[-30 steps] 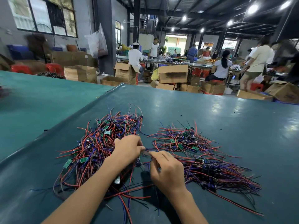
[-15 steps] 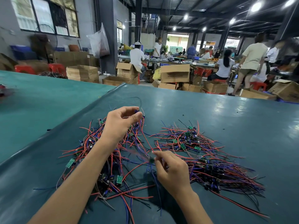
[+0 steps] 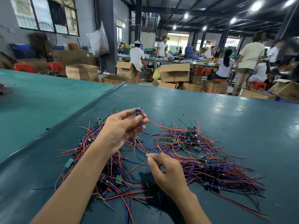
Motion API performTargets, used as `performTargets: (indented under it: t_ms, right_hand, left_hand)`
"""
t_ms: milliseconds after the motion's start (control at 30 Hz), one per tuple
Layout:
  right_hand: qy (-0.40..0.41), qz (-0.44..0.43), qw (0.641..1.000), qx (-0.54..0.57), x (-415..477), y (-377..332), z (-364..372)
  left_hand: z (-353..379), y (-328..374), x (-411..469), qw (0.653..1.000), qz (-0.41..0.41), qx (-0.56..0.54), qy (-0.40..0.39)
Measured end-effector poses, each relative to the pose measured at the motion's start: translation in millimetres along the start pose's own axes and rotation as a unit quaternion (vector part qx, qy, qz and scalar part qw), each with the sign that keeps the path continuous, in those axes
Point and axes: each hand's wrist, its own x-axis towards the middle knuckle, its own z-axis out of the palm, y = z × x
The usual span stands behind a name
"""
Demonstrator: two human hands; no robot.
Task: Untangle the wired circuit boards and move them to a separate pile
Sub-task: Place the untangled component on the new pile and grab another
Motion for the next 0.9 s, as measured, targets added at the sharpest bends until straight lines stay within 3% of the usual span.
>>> performTargets:
  t_ms: [133, 333, 533, 700, 900]
  right_hand:
    - [0.064, 0.094, 0.988, 0.105, 4.9, 9.3, -0.2]
    - [0.097, 0.044, 0.981, 0.160, 10.2, 5.3, -2.6]
    - [0.116, 0.123, 0.957, 0.235, 12.4, 3.7, -9.6]
    - [0.147, 0.219, 0.906, 0.332, 17.1, 3.4, -16.0]
    - [0.086, 0.285, 0.876, 0.379, 19.2, 4.0, -20.0]
  left_hand:
    - [1.8, -13.4, -8.7, 0.999, -0.027, 0.012, -0.039]
    - [1.4, -47.6, -14.4, 0.995, -0.076, 0.021, -0.053]
    - [-11.1, -80.3, -21.6, 0.996, -0.087, 0.009, -0.029]
    - [-8.5, -87.2, -28.0, 0.996, -0.056, 0.038, -0.062]
    - [-1.4, -101.6, -43.0, 0.994, -0.038, 0.055, -0.089]
